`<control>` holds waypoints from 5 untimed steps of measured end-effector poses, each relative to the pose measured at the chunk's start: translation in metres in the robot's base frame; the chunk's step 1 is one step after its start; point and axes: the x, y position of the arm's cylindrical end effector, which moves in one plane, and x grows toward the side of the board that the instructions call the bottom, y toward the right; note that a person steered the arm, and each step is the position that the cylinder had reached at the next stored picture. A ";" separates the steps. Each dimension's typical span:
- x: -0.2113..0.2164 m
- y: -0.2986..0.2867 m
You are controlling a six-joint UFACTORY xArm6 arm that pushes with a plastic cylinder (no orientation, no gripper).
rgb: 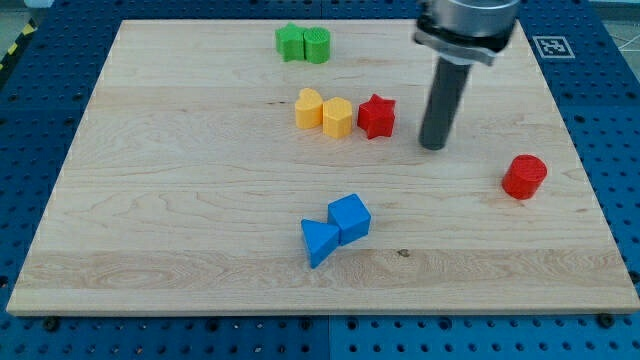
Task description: Move red circle slightly left
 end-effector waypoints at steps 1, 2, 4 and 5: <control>-0.006 0.040; 0.011 0.094; 0.060 0.092; 0.060 0.044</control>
